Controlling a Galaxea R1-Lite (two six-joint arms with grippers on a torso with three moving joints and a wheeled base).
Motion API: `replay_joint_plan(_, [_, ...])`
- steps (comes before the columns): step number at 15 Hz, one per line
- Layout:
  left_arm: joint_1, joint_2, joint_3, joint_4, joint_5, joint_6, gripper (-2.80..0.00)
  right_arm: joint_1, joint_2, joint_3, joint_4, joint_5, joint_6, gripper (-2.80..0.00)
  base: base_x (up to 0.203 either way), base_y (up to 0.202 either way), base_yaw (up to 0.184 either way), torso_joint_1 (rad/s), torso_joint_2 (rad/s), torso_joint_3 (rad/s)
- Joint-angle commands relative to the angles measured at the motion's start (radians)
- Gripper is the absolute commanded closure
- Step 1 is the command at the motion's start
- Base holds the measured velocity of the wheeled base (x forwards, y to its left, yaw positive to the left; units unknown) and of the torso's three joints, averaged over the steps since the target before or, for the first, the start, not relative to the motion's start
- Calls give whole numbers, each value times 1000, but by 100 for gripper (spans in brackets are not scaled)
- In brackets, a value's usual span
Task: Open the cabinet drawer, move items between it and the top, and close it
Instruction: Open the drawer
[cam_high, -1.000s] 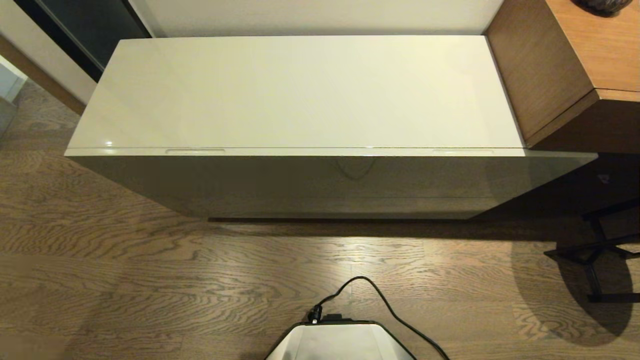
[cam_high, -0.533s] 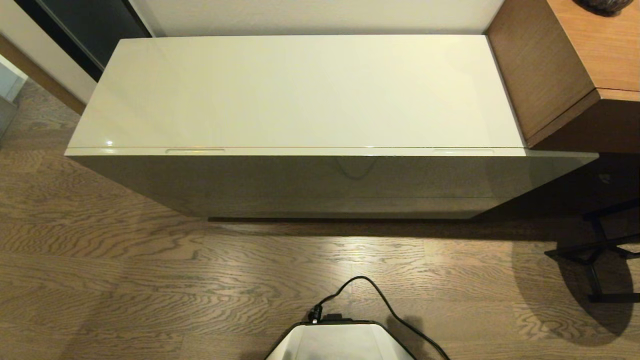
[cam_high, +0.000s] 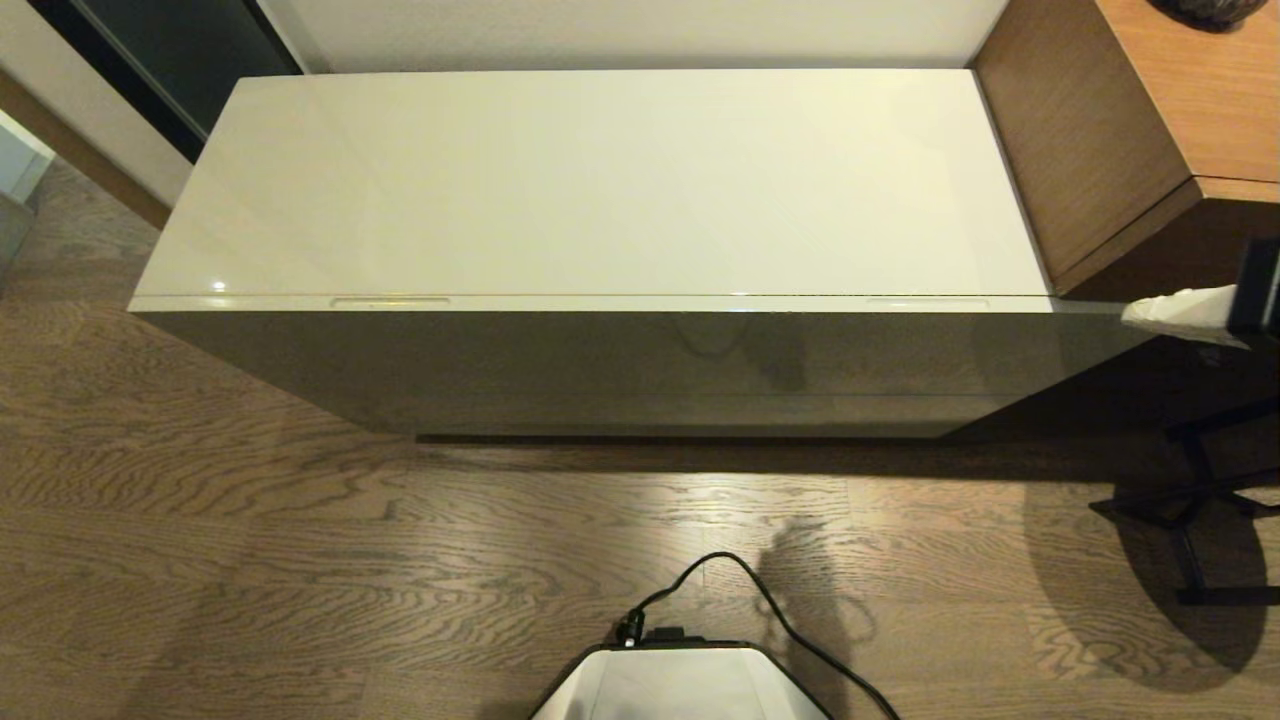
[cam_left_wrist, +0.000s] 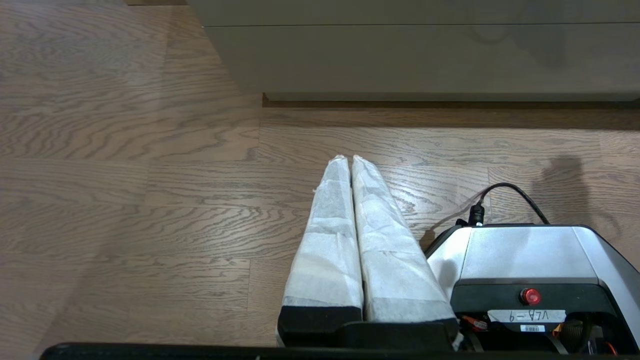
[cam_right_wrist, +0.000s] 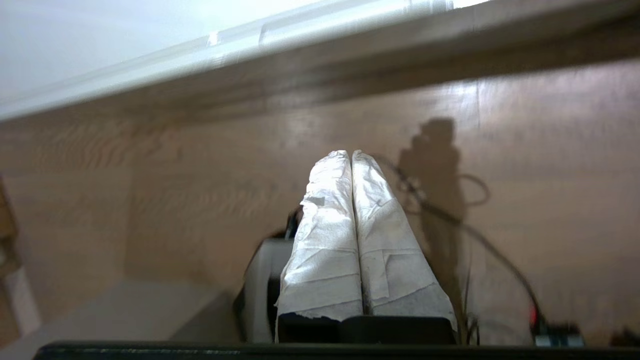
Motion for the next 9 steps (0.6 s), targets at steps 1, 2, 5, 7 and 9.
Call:
replay_joint_plan(1, [0,1,0,0,0,0,0,39,167,-31,-139,-18,2,0,0,0,0,0,0,0])
replay_joint_plan(2, [0,1,0,0,0,0,0,68,187,-30,-201,-27,3,0,0,0,0,0,0,0])
replay_joint_plan(5, [0,1,0,0,0,0,0,137,258,-19,-354,-223,0,0,0,0,0,0,0,0])
replay_joint_plan(7, [0,1,0,0,0,0,0,155,324,-16,-426,-291,1,0,0,0,0,0,0,0])
replay_joint_plan(9, [0,1,0,0,0,0,0,159,370,-15,-444,-304,6,0,0,0,0,0,0,0])
